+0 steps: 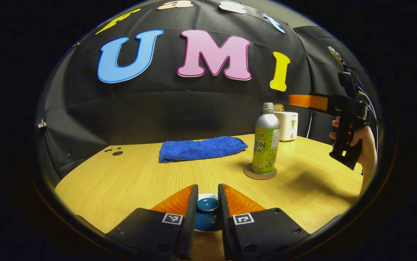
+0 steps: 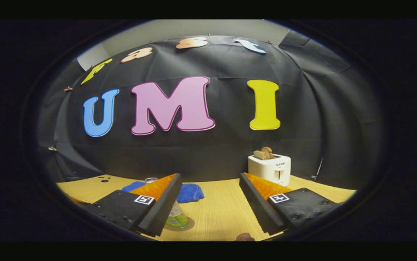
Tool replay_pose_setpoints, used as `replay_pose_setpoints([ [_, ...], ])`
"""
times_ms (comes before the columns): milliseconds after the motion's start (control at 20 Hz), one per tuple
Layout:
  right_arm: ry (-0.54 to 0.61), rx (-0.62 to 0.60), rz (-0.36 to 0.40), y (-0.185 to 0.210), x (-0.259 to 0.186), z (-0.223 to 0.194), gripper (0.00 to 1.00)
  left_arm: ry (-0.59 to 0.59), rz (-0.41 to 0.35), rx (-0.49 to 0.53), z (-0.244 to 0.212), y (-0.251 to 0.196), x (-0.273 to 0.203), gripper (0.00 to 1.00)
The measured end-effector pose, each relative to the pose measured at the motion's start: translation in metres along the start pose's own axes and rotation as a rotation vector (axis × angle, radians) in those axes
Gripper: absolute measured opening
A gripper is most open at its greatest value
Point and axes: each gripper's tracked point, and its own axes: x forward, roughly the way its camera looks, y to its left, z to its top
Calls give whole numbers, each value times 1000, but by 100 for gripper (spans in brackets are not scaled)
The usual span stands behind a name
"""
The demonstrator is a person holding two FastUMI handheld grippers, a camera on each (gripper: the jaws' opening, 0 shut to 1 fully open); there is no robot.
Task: Open the teacup lid with one hand, grasp the water bottle and pour water into the teacup with the other hand; after pouring, place the water bottle on the coaster and then close the teacup lid.
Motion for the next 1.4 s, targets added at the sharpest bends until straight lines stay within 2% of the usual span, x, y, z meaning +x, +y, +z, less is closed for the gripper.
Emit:
replay_pose_setpoints([
  [50,2,-4,1,1,0,-1,98,1,3,0,0,0,-2,38],
  [150,9,-2,8,4,1,-3,98,-8,0,-5,3,-2,-4,49],
  [200,12,3,15,6,0,-3,98,-21,-4,-4,6,-4,-6,51],
  [350,9,21,20,8,0,-2,98,-58,9,12,17,-2,-17,89],
  [400,7,18,18,7,0,-2,98,-74,18,14,21,-1,-22,95],
  [500,8,14,20,8,-1,-3,98,-104,40,13,29,2,-33,96],
  [550,10,19,31,12,-1,-2,95,-116,56,11,32,5,-38,96],
  [700,30,24,73,22,-7,-4,98,-159,106,-3,42,15,-59,97],
  [850,51,20,92,21,-30,-2,99,-210,167,-11,54,28,-82,96],
  [1000,74,-34,87,8,-62,3,98,-268,215,-3,73,34,-103,96],
  [1200,87,-39,98,2,-112,6,98,-353,232,-26,96,27,-127,96],
  [1250,87,-34,110,3,-124,4,100,-363,232,-20,98,24,-130,96],
  [1350,94,-35,116,1,-144,-3,95,-357,217,-20,94,14,-135,96],
  [1400,95,-43,112,0,-154,-7,98,-354,206,-29,92,9,-137,96],
])
